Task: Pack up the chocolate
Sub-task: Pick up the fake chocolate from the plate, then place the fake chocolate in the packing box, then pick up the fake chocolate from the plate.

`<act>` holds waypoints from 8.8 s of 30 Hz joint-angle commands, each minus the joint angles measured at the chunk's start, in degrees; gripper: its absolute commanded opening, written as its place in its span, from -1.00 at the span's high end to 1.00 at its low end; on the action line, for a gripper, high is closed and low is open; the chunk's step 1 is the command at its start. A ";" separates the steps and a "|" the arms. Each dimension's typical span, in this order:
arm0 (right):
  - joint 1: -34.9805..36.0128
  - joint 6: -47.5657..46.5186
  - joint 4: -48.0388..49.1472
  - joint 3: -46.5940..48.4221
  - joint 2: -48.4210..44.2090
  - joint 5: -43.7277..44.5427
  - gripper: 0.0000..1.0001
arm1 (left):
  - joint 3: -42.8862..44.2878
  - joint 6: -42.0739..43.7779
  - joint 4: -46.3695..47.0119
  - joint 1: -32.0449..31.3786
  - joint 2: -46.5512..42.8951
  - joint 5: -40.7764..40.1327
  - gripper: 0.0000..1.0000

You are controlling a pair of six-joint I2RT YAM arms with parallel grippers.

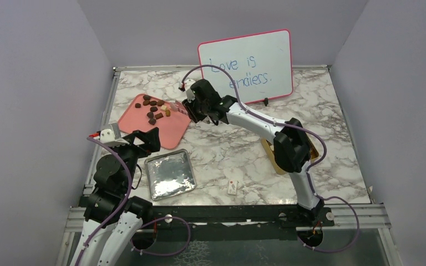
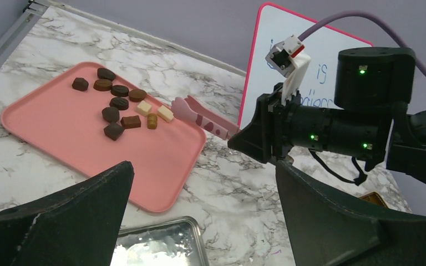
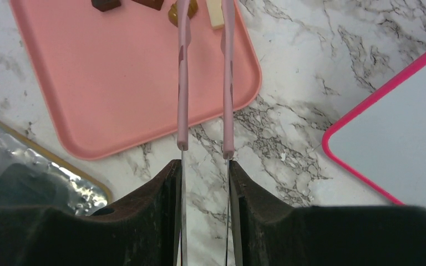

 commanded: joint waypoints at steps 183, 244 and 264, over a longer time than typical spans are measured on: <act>-7.43 43.06 -22.14 -33.89 -45.05 24.19 0.21 | -0.14 0.29 1.17 0.27 -0.94 -1.16 -0.98; 5.68 6.17 -6.05 14.62 14.07 8.23 0.19 | 0.46 0.03 0.54 0.71 -2.43 -2.65 -0.98; 6.99 5.90 -11.80 21.82 20.04 14.10 0.41 | 0.49 0.03 0.46 0.80 -2.48 -2.65 -0.98</act>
